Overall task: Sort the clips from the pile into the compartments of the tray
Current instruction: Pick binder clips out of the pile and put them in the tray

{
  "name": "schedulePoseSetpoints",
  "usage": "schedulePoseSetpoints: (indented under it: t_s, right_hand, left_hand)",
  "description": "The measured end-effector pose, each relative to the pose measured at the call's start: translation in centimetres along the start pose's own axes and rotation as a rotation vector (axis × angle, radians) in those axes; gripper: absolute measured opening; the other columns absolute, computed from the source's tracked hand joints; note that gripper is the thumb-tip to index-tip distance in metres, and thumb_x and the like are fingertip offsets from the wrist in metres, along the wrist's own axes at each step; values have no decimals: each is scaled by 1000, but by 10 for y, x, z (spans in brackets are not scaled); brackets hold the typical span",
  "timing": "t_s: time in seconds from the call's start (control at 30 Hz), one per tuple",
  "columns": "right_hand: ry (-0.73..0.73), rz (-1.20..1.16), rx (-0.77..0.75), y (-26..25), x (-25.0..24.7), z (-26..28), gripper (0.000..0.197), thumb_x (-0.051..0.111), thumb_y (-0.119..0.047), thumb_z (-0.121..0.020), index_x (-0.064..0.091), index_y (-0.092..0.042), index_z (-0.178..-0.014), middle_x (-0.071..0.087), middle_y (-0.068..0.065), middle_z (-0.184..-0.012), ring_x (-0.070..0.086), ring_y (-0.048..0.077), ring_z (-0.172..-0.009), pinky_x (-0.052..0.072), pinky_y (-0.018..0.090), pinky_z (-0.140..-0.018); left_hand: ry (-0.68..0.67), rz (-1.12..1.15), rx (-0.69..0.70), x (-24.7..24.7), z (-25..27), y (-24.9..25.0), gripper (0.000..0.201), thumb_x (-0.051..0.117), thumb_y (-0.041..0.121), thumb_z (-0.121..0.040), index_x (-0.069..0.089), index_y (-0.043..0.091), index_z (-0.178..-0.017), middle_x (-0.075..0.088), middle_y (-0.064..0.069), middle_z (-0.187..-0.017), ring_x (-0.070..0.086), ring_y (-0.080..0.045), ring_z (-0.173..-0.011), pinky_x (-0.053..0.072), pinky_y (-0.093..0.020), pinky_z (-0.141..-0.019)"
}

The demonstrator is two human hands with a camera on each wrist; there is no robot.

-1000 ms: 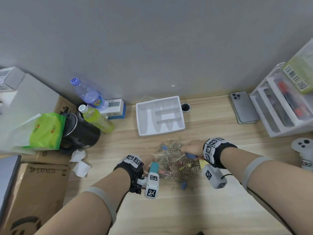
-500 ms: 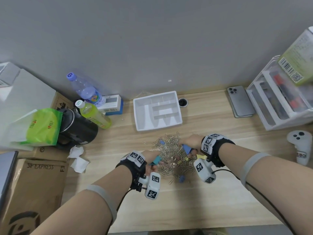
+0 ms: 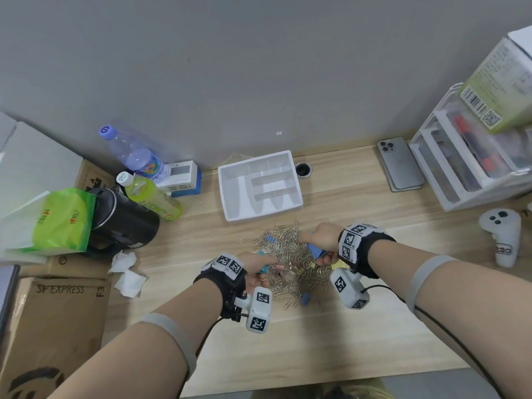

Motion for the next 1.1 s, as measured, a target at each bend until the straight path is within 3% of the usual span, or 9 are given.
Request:
schedulePoseSetpoints:
  t_s: [0.27,0.4,0.5,0.63,0.7,0.77,0.83,0.93,1.1]
  right_hand:
    - [37,-72,-101,-13,-10,-4,37,58,-32,-92,58,4,-99,68,19,-70,59,22,-42,52,29,-50]
    - [29,-78,-127,-16,-10,-7,39,59,-28,-91,58,8,-105,69,20,-74,61,23,-44,53,28,-47]
    - [33,-74,-130,-18,-11,-9,36,59,-28,-92,58,7,-101,68,19,-72,59,22,-42,51,28,-46]
    - [47,-36,-146,-18,-14,-12,33,59,-31,-92,58,2,-90,68,16,-67,58,20,-40,51,28,-47]
    - [65,29,-177,-18,-17,-14,35,58,-35,-92,57,-1,-84,69,17,-66,59,21,-42,50,28,-48]
    - [79,99,-195,-19,-19,-16,39,57,-40,-91,59,-3,-80,72,20,-71,60,23,-47,48,28,-47]
    - [79,129,-203,-19,-20,-17,41,56,-41,-92,61,-2,-81,72,20,-72,61,25,-51,46,26,-46]
    - [64,153,-222,-23,-19,-17,38,56,-36,-92,62,0,-81,71,21,-72,63,26,-54,46,26,-46]
    - [52,227,-258,-33,-19,-15,36,55,-35,-91,59,-5,-72,67,18,-66,56,20,-42,44,24,-44]
  left_hand:
    - [11,-48,15,0,0,5,49,84,32,-75,59,10,-112,54,-3,-66,55,-17,-48,53,-29,-53]
    - [-34,-10,-7,3,-1,7,50,88,31,-70,68,9,-110,63,-6,-82,59,-16,-52,53,-29,-58]
    - [-25,-31,0,2,4,10,36,88,36,-69,70,11,-87,53,0,-60,52,-14,-53,50,-31,-63]
    - [61,-4,9,-7,-1,10,61,88,48,-64,59,11,-102,45,4,-45,48,-12,-45,51,-30,-63]
    - [110,-23,31,-12,-4,14,62,78,52,-76,55,14,-119,45,3,-44,48,-12,-41,55,-32,-70]
    - [160,-35,55,-18,-8,17,51,68,42,-89,53,10,-126,45,3,-40,48,-13,-40,57,-35,-82]
    - [191,-75,78,-23,-11,22,30,65,31,-92,59,7,-108,46,3,-39,48,-13,-39,58,-37,-87]
    - [221,-174,130,-28,-7,35,18,68,19,-90,55,7,-86,49,1,-49,48,-11,-41,62,-31,-70]
    - [224,-337,211,-27,1,49,25,73,17,-84,56,7,-100,55,-3,-66,52,-13,-52,59,-28,-71]
Point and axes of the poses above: each hand's wrist, its own z-axis away from the middle knuckle, its own x-axis out of the palm, y = z × x, the point moved 9 cm from there along -z, towards the middle knuckle
